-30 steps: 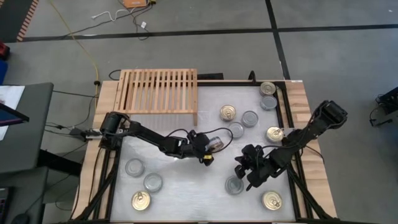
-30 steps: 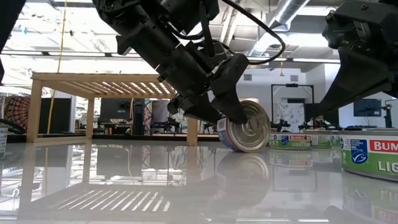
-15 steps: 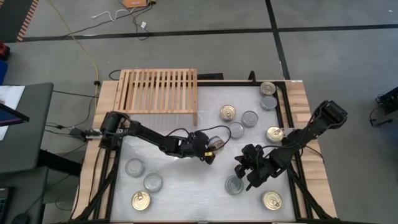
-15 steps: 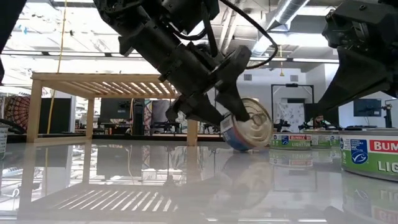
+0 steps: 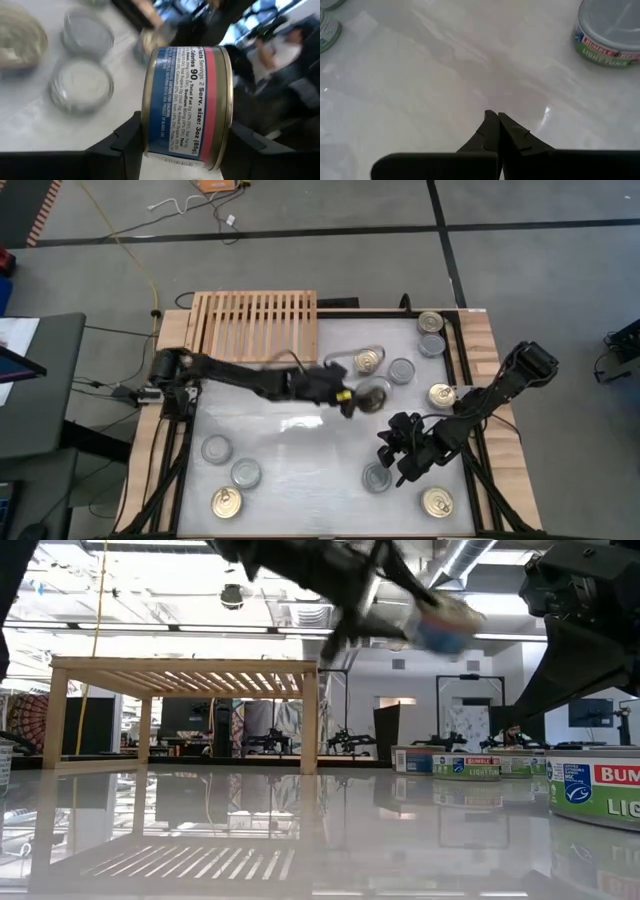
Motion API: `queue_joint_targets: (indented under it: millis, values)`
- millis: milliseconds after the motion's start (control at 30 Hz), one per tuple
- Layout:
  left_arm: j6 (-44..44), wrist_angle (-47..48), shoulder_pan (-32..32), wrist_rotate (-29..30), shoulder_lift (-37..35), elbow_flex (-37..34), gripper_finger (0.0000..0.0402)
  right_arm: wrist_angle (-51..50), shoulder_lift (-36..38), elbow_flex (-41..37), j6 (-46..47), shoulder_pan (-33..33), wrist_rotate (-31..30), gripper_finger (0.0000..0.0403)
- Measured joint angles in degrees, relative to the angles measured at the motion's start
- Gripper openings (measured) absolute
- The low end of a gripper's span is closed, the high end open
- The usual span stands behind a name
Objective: Stack canned seafood by type on shelf
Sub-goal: Put the blue tuna can on the shelf
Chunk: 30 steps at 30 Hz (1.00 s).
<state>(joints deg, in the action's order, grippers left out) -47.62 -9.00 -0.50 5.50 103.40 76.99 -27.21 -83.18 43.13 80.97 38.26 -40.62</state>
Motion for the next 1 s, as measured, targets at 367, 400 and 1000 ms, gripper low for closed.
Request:
queue_joint_targets:
  millis: [367,400,1000]
  values:
    - [-0.8,22.2,18.3,3.6,-26.9,0.3,0.0186,-0.7,0.0,0.0,0.0,0.0,0.0,0.0022]
    - [-1.6,24.4,20.5,3.9,-29.3,0.3,0.0186,-0.7,0.0,0.0,0.0,0.0,0.0,0.0022]
    - [-4.5,51.3,60.1,-3.9,-43.5,-4.7,0.0186,-1.0,0.0,0.0,-1.6,-0.8,0.0,0.0022]
